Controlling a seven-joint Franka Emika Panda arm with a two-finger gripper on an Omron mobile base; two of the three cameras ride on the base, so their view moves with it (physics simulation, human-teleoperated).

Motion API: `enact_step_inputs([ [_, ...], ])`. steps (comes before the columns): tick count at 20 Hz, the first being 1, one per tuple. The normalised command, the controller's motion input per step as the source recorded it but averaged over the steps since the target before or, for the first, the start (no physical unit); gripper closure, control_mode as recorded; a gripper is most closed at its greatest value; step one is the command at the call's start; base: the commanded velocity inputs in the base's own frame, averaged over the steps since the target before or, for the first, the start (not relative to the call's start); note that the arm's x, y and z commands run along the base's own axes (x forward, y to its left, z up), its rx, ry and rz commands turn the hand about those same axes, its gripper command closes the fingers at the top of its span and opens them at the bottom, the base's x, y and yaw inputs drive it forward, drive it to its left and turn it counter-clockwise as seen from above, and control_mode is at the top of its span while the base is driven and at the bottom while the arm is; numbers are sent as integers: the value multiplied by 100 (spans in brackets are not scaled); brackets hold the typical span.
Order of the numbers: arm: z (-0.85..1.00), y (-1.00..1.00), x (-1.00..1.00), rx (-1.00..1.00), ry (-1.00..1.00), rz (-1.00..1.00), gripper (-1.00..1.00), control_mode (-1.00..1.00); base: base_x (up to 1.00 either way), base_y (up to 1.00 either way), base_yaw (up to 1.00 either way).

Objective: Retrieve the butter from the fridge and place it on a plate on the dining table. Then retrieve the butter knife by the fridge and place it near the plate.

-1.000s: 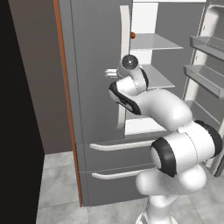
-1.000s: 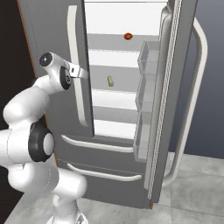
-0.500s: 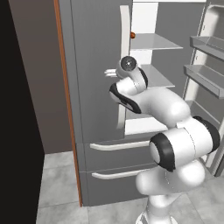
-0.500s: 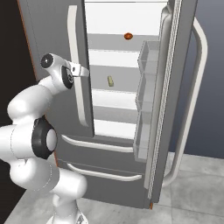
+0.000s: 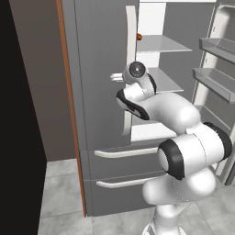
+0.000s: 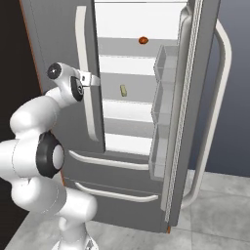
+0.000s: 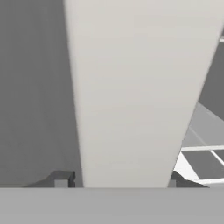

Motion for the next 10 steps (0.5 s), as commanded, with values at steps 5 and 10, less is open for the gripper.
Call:
enact_step_inputs([
  [5, 0, 0, 0, 0, 0, 0, 100, -100, 0, 0, 0],
  [10, 0, 2, -17, 0, 0, 0, 100, -100, 0, 0, 0],
])
